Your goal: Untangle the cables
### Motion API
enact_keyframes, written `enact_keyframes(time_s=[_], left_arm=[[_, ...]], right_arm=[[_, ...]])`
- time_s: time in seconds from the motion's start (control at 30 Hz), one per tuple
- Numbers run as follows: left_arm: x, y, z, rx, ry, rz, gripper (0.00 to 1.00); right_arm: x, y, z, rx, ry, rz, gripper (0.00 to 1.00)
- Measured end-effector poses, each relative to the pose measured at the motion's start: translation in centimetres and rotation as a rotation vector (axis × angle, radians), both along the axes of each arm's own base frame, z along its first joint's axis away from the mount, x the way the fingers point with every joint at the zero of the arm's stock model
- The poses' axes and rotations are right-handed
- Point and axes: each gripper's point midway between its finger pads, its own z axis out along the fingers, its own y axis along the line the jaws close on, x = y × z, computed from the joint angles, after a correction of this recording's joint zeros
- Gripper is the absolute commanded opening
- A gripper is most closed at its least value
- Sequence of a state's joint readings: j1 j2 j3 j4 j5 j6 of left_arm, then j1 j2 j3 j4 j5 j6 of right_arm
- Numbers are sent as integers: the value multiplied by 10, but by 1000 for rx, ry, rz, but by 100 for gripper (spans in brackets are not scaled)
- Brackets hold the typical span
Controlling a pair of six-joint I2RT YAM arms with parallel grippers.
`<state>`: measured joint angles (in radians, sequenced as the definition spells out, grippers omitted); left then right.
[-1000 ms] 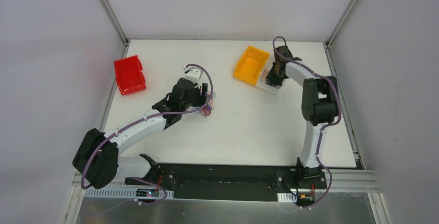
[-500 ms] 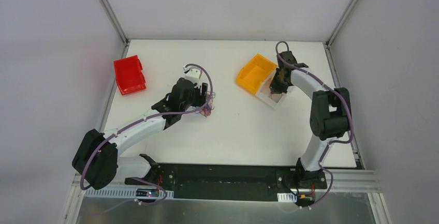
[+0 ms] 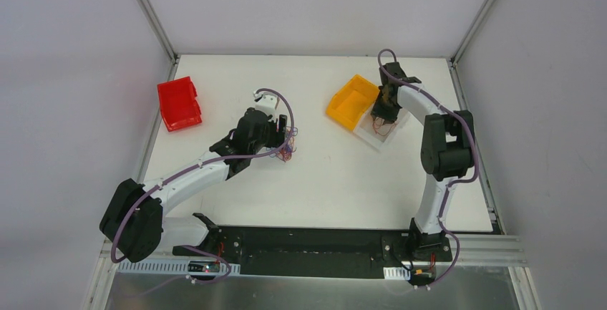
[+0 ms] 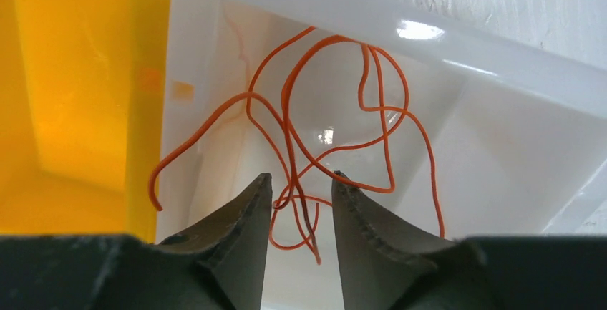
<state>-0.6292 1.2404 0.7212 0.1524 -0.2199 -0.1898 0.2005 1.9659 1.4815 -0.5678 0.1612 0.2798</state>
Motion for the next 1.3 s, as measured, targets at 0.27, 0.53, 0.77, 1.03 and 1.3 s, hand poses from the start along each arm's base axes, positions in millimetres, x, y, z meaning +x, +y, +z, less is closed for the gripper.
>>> enact_keyframes(time_s=[0.27, 0.53, 0.77, 1.03, 1.3], left_arm=[[0, 0, 0, 1, 0, 0, 66], [0, 0, 0, 0, -1, 1, 66], [0, 0, 2, -2, -5, 1, 66], [0, 0, 2, -3, -6, 1, 66], [0, 0, 2, -3, -6, 1, 66]], right_arm=[[7, -4, 14, -16, -13, -7, 49], [2, -7, 48, -17, -61, -2, 58], [2, -11, 58, -23, -83, -11, 58], [-1, -23, 51, -23, -65, -41, 57], [-22, -21, 44, 22, -58, -30, 57]])
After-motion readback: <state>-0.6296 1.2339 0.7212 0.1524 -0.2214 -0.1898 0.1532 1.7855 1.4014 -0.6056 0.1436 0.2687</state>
